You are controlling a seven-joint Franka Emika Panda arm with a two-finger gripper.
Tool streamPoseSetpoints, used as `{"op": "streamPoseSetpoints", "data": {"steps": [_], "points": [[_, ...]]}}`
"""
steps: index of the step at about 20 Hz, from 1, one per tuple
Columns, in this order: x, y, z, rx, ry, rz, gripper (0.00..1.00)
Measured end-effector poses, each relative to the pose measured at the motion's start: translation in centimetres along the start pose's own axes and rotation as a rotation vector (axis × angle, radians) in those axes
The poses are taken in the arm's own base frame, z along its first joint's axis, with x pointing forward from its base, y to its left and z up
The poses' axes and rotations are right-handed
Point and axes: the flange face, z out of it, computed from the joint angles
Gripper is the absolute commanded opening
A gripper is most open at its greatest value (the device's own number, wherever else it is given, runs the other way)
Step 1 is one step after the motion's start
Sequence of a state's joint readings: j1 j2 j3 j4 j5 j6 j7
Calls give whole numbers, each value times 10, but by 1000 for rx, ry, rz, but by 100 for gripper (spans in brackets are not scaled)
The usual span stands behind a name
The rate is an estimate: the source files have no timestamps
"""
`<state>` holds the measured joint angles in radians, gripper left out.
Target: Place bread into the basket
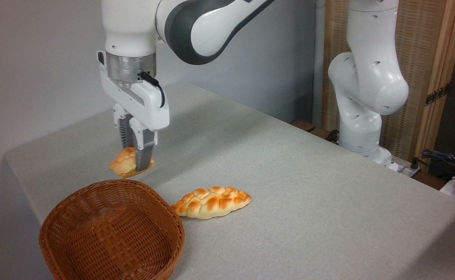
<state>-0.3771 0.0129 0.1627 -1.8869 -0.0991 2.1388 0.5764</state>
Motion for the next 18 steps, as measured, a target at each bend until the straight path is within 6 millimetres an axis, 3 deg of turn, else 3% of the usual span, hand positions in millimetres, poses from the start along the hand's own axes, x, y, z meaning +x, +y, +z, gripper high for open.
{"op": "streamPoseSetpoints", "data": {"steps": [7,15,18], "points": [[11,-10,12,60,70,-1,100],[11,-9,13,56,64,0,100],[3,-4,18,9,-11,1,100]]}}
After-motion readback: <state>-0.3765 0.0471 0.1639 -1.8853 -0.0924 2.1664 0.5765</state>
